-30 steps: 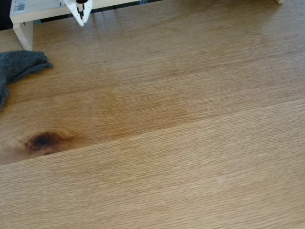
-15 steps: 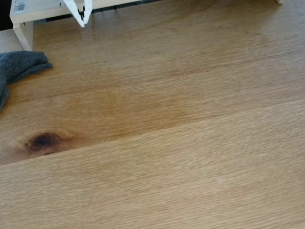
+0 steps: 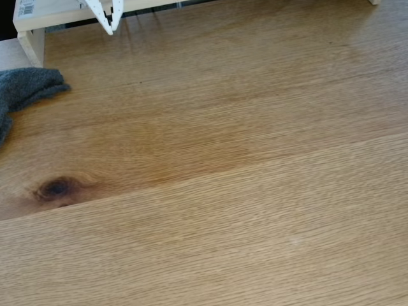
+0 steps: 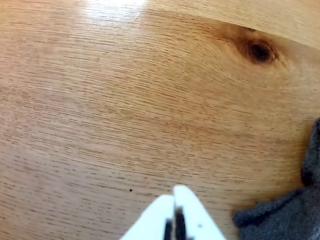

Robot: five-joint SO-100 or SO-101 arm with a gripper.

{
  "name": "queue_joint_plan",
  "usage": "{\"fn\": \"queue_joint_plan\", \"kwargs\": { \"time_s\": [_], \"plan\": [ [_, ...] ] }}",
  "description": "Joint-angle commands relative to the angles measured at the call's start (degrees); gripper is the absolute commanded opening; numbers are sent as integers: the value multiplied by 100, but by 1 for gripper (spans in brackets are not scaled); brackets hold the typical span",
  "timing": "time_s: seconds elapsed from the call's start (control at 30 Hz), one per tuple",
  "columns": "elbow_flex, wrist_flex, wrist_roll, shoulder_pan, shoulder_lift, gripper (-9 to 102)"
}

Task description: Clean the area in front of the robot

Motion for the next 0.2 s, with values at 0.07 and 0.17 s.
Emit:
{"fn": "queue_joint_plan", "kwargs": {
  "time_s": [0.07, 0.17],
  "plan": [
    [527, 9, 0, 35, 26, 0],
    [527, 9, 0, 35, 26, 0]
  ]
}}
